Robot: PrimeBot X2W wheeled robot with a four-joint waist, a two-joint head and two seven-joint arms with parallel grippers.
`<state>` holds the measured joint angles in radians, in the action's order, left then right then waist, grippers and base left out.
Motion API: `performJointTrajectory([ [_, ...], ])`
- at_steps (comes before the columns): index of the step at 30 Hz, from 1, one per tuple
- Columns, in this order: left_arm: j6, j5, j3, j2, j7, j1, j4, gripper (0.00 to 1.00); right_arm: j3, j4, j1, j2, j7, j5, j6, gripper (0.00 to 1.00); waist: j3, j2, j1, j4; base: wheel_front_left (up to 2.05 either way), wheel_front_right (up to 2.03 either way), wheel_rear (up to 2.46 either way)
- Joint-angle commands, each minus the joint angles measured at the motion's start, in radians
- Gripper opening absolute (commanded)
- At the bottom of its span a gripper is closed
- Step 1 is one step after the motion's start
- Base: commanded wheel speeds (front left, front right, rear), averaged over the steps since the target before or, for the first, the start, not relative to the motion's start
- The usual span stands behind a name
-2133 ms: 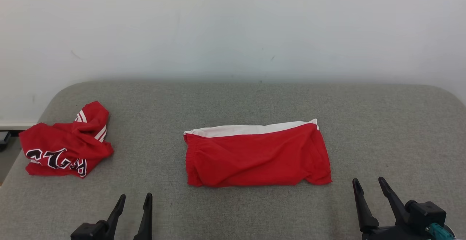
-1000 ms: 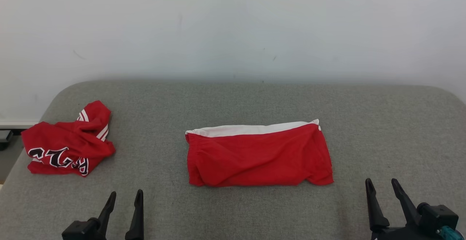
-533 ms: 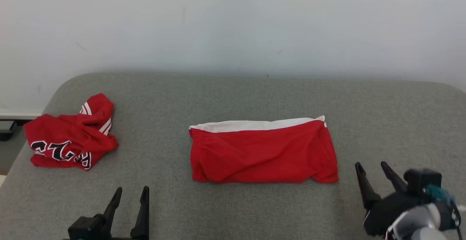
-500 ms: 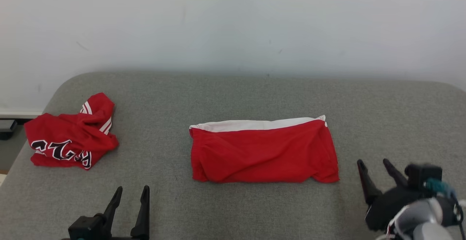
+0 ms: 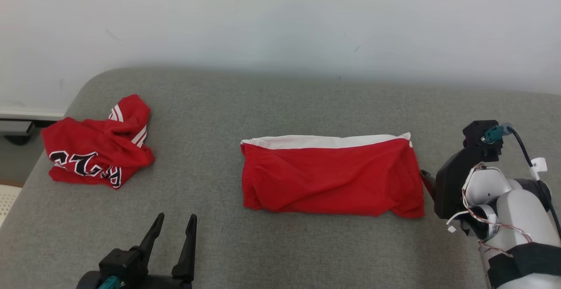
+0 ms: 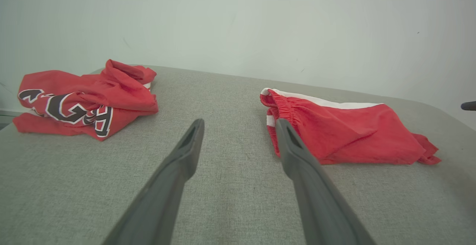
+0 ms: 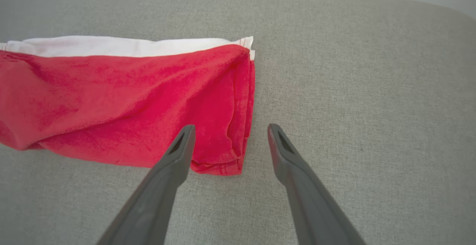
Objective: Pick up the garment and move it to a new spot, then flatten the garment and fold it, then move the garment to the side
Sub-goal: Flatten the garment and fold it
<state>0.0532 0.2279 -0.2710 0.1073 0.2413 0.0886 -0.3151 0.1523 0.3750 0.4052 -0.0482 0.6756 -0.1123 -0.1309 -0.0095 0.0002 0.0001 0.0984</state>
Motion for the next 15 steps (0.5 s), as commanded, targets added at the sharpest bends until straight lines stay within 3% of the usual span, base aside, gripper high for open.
performJointTrajectory([
  [1, 0.005, -0.004, -0.004, 0.004, 0.004, 0.019, 0.005, 1.00, 0.021, 0.025, 0.029, -0.004, 0.049, 0.020, 0.000, 1.00, 0.015, -0.0002, -0.0001, 0.017, 0.00, 0.00, 0.00],
  [7, 0.008, -0.007, -0.021, -0.001, 0.010, 0.040, 0.014, 1.00, 0.140, 0.132, 0.116, -0.004, 0.158, 0.127, 0.000, 1.00, 0.050, -0.0002, -0.0001, 0.053, 0.00, 0.00, 0.00],
  [15, 0.017, -0.012, -0.046, -0.005, 0.015, 0.071, 0.013, 1.00, 0.258, 0.265, 0.229, -0.004, 0.179, 0.204, 0.000, 1.00, 0.113, -0.0002, -0.0001, 0.101, 0.00, 0.00, 0.00],
])
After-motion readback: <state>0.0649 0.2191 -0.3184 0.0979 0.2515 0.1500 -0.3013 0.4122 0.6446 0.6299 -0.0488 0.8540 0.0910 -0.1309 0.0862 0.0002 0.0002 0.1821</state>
